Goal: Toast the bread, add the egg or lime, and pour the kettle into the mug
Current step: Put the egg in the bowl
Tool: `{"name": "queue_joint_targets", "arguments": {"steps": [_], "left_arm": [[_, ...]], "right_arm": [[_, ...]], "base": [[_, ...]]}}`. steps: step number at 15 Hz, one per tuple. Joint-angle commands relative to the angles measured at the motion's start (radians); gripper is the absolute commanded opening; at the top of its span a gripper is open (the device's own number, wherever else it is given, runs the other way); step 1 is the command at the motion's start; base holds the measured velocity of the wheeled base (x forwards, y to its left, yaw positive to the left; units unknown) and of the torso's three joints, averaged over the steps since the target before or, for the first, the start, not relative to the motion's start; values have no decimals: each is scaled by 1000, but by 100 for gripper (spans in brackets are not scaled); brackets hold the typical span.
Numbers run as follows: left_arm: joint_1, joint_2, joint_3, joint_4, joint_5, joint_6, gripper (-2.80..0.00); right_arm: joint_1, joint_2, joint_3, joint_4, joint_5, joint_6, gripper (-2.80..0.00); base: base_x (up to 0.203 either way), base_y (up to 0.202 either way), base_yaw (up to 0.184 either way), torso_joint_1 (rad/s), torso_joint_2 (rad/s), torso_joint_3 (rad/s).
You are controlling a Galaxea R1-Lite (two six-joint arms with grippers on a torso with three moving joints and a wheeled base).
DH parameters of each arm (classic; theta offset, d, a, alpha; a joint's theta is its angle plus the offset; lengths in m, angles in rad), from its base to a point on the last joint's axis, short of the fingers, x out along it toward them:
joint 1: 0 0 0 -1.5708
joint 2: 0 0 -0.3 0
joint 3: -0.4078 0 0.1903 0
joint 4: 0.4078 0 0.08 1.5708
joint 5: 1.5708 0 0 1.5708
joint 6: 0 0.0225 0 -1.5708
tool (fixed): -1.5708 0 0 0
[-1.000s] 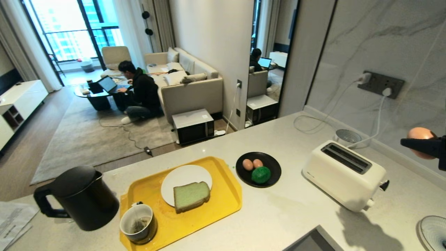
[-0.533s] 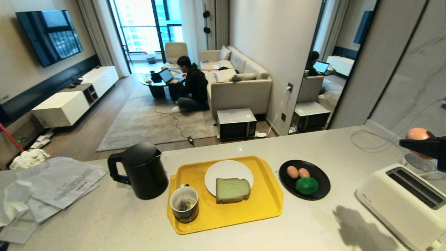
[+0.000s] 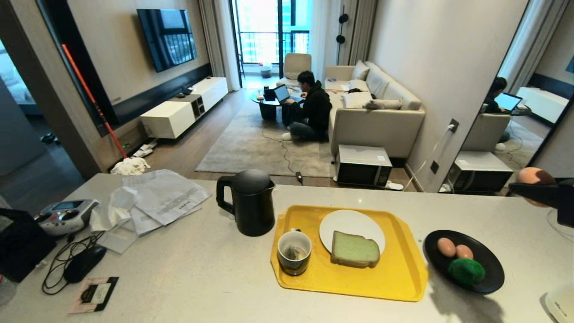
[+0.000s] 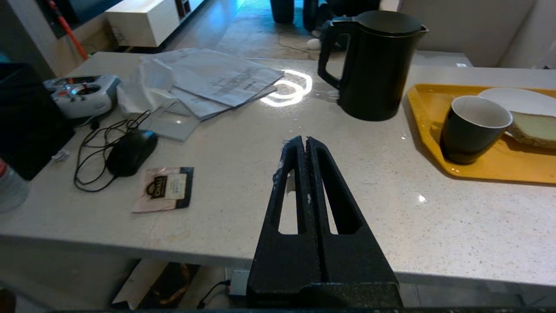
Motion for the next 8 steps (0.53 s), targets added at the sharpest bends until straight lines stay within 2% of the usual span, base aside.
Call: {"name": "queue_joint_targets", "arguments": {"steps": [1,4,8], "left_arm": [[0,-1,0,-1,1,0,-280],[0,-1,0,-1,1,0,-280],[0,0,0,-1,1,0,-280]], "right_arm": [[12,38,5,1,-1,-57,-280],[39,107,-10,1,-11,-109,-280],[47,178,-45,3,-10,-107,-280]], "base": [[-1,-3,60,3,-2,7],[0,0,0,0,0,0],[0,0,0,0,0,0]]}}
